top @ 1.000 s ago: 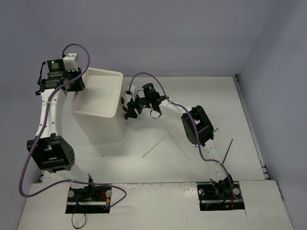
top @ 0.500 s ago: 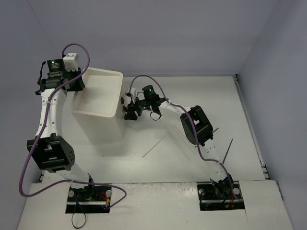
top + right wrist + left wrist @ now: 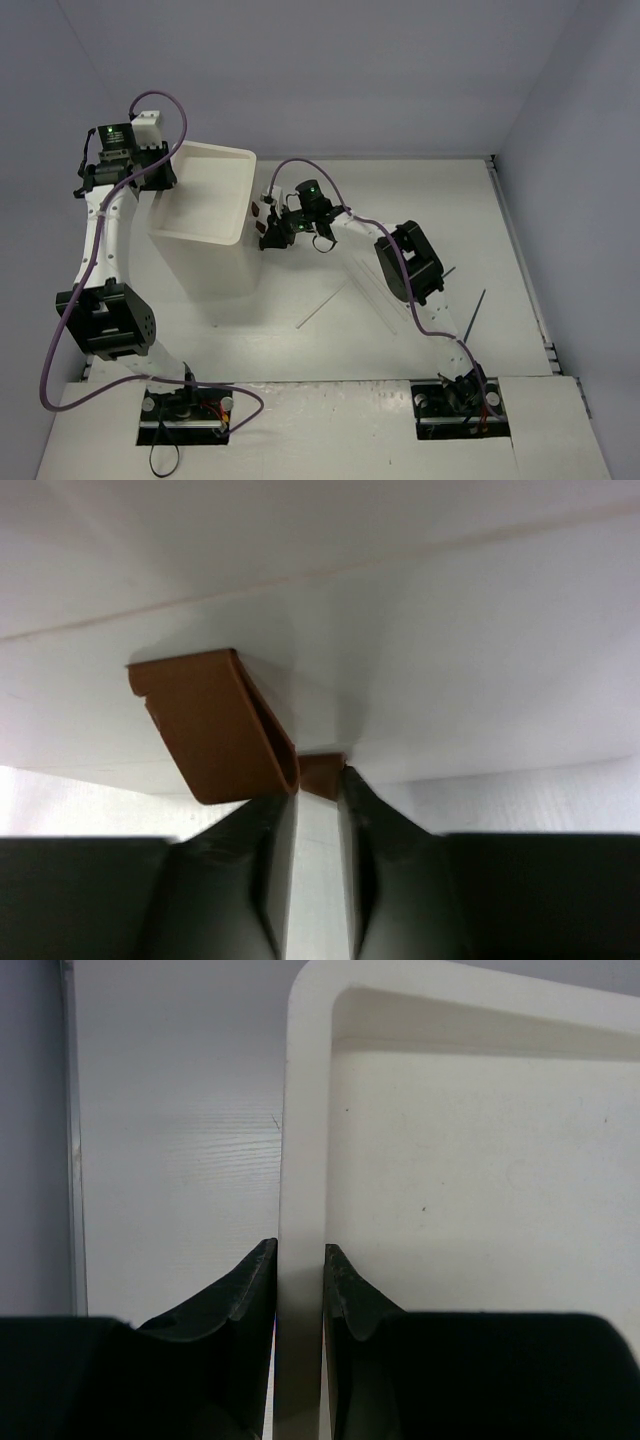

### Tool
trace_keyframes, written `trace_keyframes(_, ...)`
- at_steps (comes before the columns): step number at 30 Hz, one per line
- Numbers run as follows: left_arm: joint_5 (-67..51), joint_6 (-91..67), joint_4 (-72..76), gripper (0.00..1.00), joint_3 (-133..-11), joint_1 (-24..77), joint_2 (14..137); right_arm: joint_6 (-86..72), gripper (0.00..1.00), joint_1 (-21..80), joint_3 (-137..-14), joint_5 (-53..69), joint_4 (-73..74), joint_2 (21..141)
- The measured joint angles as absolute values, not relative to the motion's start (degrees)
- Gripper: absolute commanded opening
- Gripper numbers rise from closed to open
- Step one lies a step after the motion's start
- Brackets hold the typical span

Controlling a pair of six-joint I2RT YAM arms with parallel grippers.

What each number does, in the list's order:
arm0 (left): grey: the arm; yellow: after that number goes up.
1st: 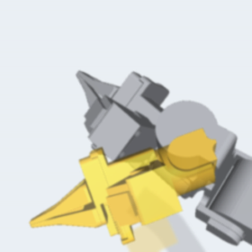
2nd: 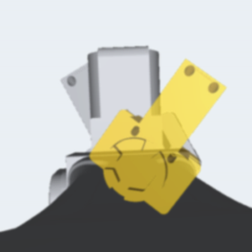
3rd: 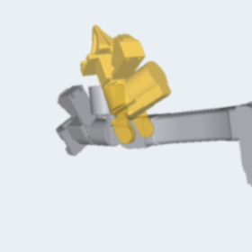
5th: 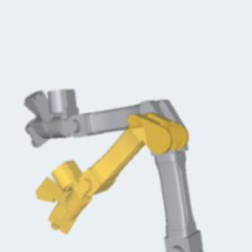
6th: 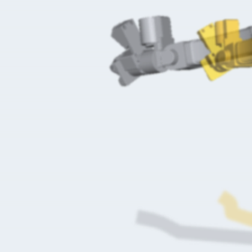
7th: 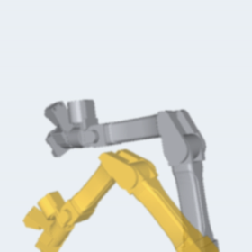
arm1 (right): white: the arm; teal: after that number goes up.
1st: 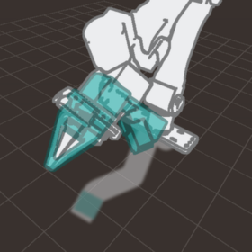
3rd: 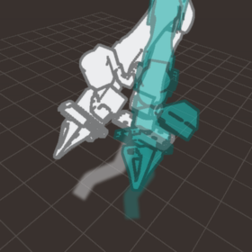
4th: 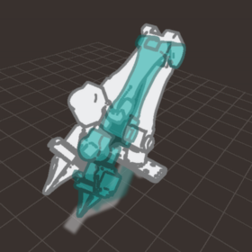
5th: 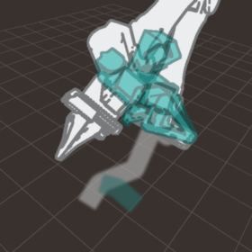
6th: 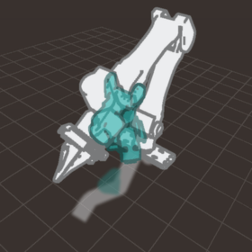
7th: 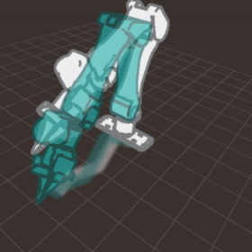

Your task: Sort the eating utensils into containers

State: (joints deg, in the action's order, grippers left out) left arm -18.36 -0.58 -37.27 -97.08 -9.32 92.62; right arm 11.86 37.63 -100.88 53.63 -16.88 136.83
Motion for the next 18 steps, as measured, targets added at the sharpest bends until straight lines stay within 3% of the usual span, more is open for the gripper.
trace_keyframes(11,-18.1,-0.2,-37.5,0.0,-97.2,-9.3,92.6,11.6,0.0,36.4,-98.7,54.7,-19.7,136.5)
trace_keyframes(18,-18.3,0.7,-37.7,0.0,-97.4,-9.4,92.7,12.1,0.0,32.4,-86.7,54.4,-22.6,129.2)
